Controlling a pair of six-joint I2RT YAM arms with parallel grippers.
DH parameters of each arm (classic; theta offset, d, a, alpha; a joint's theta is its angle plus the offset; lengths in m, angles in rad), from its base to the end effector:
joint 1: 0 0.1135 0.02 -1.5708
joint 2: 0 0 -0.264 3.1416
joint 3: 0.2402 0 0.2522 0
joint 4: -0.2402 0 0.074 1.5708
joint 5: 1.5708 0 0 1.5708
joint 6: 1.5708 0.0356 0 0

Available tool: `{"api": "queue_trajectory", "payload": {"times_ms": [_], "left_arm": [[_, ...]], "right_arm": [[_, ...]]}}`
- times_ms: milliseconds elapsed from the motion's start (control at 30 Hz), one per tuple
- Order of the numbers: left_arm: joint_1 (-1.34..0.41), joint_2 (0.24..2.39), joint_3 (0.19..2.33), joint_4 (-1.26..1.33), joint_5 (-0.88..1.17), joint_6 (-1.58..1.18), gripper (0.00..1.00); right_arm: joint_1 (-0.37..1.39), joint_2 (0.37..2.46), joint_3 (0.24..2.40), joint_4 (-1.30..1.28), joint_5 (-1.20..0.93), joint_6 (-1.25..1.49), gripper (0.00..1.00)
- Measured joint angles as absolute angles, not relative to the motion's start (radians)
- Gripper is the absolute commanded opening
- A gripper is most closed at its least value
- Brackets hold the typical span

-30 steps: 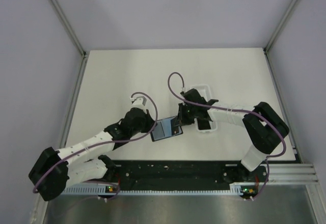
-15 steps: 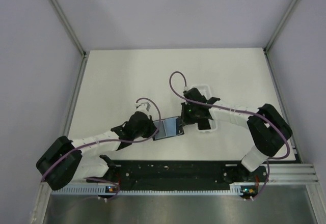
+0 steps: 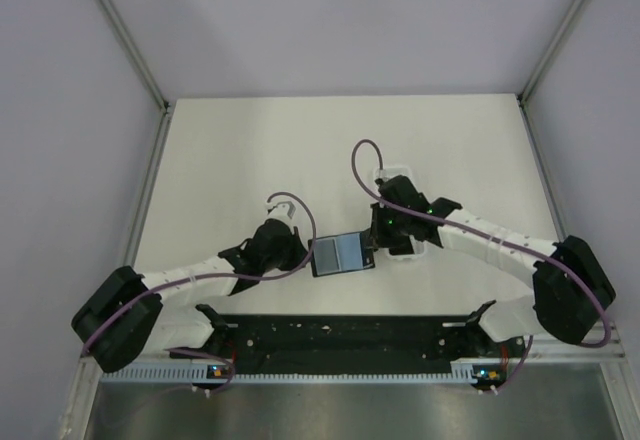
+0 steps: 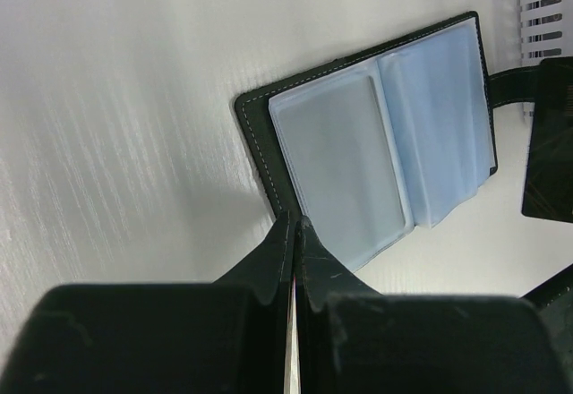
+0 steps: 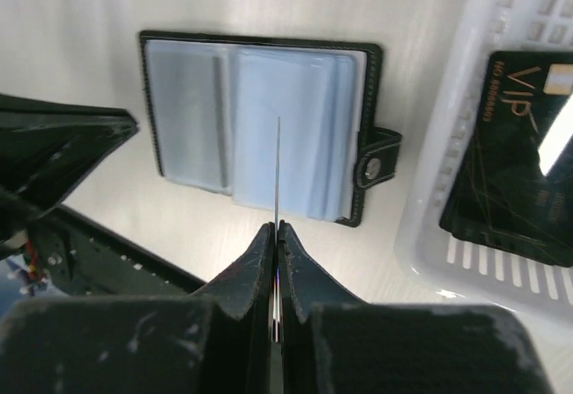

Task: Put the credit cards into the card holder
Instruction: Insert the credit card into the card holder.

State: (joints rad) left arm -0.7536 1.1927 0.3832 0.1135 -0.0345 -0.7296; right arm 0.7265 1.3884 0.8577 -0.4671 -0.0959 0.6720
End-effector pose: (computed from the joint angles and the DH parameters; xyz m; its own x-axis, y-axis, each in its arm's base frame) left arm 0.1606 -0.1490 0.1527 -0.7915 -0.1708 -0.5868 0.1837 0.8492 -0.4950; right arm 0.2019 0.1839 0.2089 -0.9273 0.0050 -0.3742 -0.1568 0.9028 0.4005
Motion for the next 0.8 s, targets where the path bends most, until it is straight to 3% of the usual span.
{"api": "queue_trajectory", "payload": {"times_ms": [400, 800], "left_arm": [[-0.754, 1.186, 0.382, 0.101, -0.046, -0.73, 0.0], [-0.754, 1.161, 0.357, 0.094, -0.064, -0.731, 0.0]], "right_arm": [[0.727, 1.405, 0.824, -0.208, -0.244, 0.604, 0.0], [0.727, 1.483, 0.824, -0.146, -0.313, 0.595, 0.0]]}}
